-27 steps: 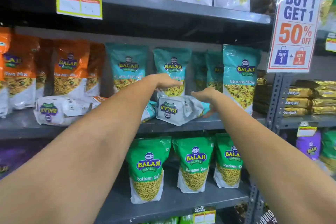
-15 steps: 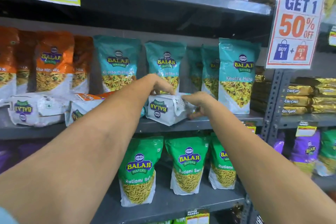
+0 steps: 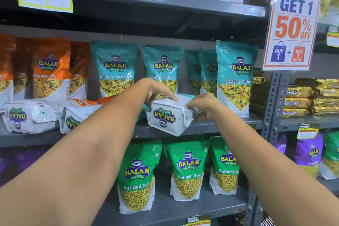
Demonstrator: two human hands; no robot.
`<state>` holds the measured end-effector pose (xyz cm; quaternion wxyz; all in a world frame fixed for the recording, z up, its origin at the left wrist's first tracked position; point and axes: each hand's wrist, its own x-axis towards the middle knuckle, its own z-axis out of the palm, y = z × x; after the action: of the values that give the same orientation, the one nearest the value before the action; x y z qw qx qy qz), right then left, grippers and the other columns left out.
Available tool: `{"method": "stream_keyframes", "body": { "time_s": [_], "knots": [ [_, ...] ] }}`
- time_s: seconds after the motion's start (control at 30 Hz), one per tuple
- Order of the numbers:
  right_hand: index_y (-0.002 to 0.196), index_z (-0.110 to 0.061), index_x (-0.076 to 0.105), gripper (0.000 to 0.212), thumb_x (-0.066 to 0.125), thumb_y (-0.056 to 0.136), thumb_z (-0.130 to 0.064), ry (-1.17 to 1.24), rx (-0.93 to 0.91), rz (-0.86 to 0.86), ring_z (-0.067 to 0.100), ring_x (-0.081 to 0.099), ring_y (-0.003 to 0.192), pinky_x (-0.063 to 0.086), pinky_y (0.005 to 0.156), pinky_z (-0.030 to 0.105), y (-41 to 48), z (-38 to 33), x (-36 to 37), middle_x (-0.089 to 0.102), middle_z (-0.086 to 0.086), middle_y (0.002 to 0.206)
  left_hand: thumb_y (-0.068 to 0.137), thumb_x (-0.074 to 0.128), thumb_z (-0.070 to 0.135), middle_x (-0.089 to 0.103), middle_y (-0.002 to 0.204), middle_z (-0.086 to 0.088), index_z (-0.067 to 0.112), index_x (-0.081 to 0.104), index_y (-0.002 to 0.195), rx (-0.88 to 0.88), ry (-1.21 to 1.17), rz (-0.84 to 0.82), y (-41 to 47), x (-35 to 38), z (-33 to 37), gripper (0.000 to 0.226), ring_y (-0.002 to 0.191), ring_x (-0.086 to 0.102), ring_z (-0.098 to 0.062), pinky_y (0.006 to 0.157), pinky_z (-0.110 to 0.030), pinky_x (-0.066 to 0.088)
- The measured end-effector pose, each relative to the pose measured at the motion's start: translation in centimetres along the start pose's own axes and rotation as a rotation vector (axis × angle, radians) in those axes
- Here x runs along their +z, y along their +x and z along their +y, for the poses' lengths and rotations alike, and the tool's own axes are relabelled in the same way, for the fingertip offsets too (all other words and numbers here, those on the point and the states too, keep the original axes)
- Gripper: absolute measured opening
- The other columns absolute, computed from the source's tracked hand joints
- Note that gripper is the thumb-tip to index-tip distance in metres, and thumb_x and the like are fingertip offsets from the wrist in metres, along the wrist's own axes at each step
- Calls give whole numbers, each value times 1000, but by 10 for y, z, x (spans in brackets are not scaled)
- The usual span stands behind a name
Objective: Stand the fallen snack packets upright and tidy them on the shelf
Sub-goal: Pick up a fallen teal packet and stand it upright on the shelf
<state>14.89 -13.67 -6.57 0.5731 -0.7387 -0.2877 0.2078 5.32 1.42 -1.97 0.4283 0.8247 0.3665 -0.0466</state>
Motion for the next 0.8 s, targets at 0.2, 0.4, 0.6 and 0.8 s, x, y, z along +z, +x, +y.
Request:
{"method": "stream_keyframes", "body": {
  "time_s": [0.2,0.4,0.6,0.8],
  "knots": [
    [100,-20,56,52,79,58,0,109,-131,141,34,65,93,58,74,51,2,8,1,61,14,105,70,79,29,61,83,-9,10,54,119,87,-13,79,-16,1,-3,59,40,54,-15,39,-21,45],
    [105,-30,61,57,75,57,-2,-1,-474,141,23,54,67,47,57,33,4,9,-7,54,4,83,67,83,20,58,91,-3,22,42,110,246,-100,282,-34,7,-7,59,61,58,-14,51,-28,52],
    [105,-39,55,57,73,69,2,15,-710,32,29,58,114,58,82,41,17,4,-18,58,-5,124,60,86,20,49,104,-3,26,31,120,462,-229,541,-27,16,-8,82,86,57,-18,57,-32,52],
    [109,-22,48,53,67,74,13,57,-712,-20,29,54,120,49,94,55,46,20,-14,55,4,128,60,85,27,49,119,-7,20,28,118,531,-109,764,4,42,-21,82,103,52,-25,83,-34,46]
  ]
}}
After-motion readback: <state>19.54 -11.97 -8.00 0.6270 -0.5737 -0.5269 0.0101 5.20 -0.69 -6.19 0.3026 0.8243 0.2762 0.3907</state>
